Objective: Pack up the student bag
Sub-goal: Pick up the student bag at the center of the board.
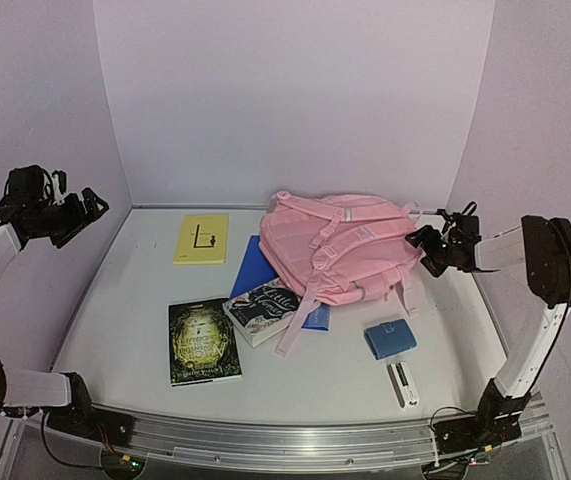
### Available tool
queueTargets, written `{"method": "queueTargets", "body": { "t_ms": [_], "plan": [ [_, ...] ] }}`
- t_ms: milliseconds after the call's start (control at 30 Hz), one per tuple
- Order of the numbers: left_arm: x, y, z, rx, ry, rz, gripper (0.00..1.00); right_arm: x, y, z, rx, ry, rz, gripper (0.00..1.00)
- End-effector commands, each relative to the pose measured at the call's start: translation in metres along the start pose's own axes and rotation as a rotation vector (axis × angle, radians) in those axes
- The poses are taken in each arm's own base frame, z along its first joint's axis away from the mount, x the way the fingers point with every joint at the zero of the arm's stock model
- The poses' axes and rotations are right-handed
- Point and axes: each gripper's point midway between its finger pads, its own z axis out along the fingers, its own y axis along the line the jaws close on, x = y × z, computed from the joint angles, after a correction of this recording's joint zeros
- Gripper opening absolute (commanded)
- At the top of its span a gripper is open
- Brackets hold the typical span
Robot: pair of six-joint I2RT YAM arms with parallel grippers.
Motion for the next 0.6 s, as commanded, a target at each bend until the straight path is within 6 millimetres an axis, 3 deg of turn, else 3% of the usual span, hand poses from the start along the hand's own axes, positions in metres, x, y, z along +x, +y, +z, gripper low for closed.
{"method": "queueTargets", "body": {
  "t_ms": [0, 133, 233, 300, 400, 433, 567],
  "plan": [
    [-0.011, -0.011, -0.002, 0.048, -0.037, 0.021, 1.0, 0.003, 0.03, 0.012, -0.161, 0.045, 0.018, 0.78],
    [-0.008, -0.009, 0.001, 0.05, -0.025, 0.014, 1.0, 0.005, 0.027, 0.017, -0.166, 0.048, 0.019, 0.65],
    [-0.007, -0.009, 0.005, 0.052, -0.014, 0.009, 1.0, 0.004, 0.036, 0.016, -0.211, 0.052, 0.001, 0.42],
    [-0.005, -0.008, 0.006, 0.049, -0.009, 0.009, 1.0, -0.004, 0.049, 0.007, -0.244, 0.021, -0.022, 0.2],
    [-0.004, -0.006, 0.008, 0.043, -0.005, 0.011, 1.0, -0.028, 0.084, -0.022, -0.308, -0.062, -0.08, 0.01],
    [-0.005, -0.006, 0.008, 0.041, -0.007, 0.013, 1.0, -0.037, 0.098, -0.032, -0.333, -0.089, -0.101, 0.0],
    [-0.004, -0.006, 0.008, 0.04, -0.007, 0.017, 1.0, -0.082, 0.17, -0.104, -0.431, -0.261, -0.238, 0.0]
  ]
}}
